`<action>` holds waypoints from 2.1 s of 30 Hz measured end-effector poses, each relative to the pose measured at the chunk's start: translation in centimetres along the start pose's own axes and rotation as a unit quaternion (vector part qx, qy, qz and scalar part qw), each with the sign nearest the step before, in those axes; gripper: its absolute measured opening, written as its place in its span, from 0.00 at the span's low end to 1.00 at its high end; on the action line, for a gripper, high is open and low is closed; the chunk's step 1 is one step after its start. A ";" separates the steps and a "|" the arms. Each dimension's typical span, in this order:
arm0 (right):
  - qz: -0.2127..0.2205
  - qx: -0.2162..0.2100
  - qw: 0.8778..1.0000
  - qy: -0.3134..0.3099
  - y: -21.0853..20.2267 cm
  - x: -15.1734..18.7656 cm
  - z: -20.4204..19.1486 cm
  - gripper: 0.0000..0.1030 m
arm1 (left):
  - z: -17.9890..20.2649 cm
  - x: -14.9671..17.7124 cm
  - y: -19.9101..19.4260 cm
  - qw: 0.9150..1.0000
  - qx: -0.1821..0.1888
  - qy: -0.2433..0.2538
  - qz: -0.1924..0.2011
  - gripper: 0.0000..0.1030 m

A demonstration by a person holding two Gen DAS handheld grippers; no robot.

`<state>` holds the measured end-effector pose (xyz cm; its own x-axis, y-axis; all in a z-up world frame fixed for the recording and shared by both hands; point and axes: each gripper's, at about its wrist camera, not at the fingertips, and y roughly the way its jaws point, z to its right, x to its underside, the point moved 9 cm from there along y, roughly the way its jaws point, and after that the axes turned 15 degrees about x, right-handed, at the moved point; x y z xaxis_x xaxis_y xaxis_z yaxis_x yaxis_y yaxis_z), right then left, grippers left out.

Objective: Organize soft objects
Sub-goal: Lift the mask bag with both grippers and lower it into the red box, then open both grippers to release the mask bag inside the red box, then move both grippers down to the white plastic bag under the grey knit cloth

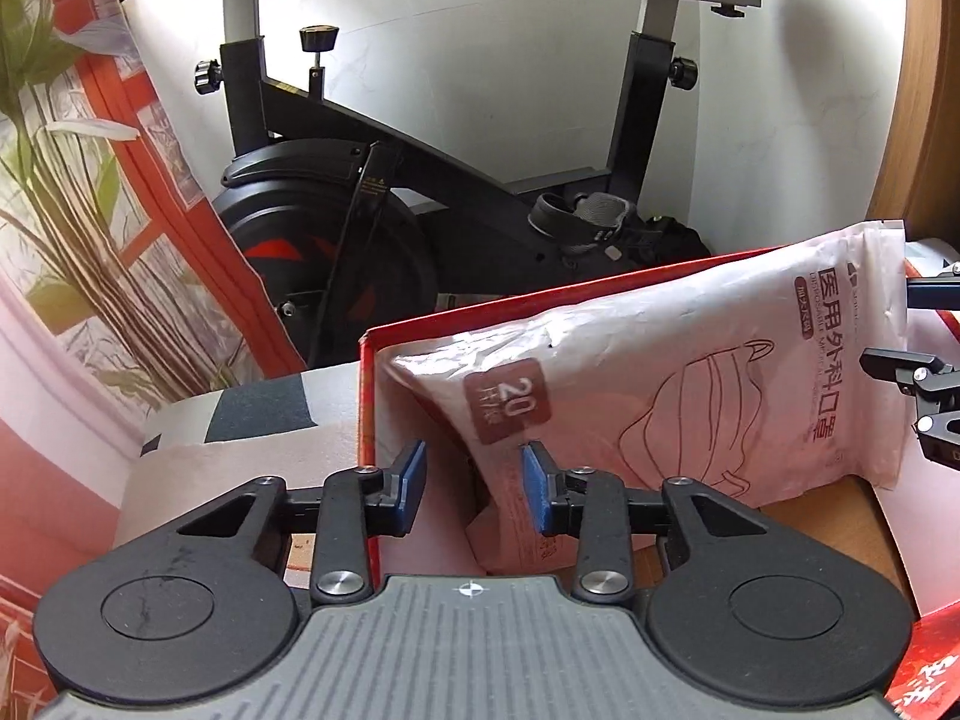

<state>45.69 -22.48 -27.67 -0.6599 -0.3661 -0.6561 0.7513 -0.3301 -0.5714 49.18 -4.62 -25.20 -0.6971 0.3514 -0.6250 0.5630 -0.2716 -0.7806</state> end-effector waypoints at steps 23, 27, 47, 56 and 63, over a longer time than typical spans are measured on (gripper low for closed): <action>0.076 -0.046 0.977 0.194 -11.5 2.1 4.0 1.00 | 3.6 4.0 -11.9 0.988 0.013 -0.015 0.155 1.00; 0.086 -0.046 0.970 0.221 -14.2 3.8 4.0 1.00 | 4.3 6.2 -14.0 0.986 0.011 -0.017 0.164 1.00; 0.069 -0.063 0.958 0.270 -22.2 16.0 -2.9 1.00 | 7.6 21.0 -17.1 0.988 0.041 -0.076 0.131 1.00; 0.017 -0.093 0.954 0.285 -22.1 20.4 -6.1 0.97 | 8.4 25.4 -15.5 0.988 0.063 -0.107 0.097 1.00; 0.004 -0.113 0.959 0.261 -22.0 21.0 -8.6 0.89 | 8.7 27.2 -14.0 0.985 0.079 -0.136 0.077 0.99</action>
<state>15.35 -15.48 -33.12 -0.6045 0.1361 -0.7849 0.7782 -0.1095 -0.6184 18.46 0.92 -31.37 -0.7148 0.0477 -0.6977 0.6095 -0.4467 -0.6550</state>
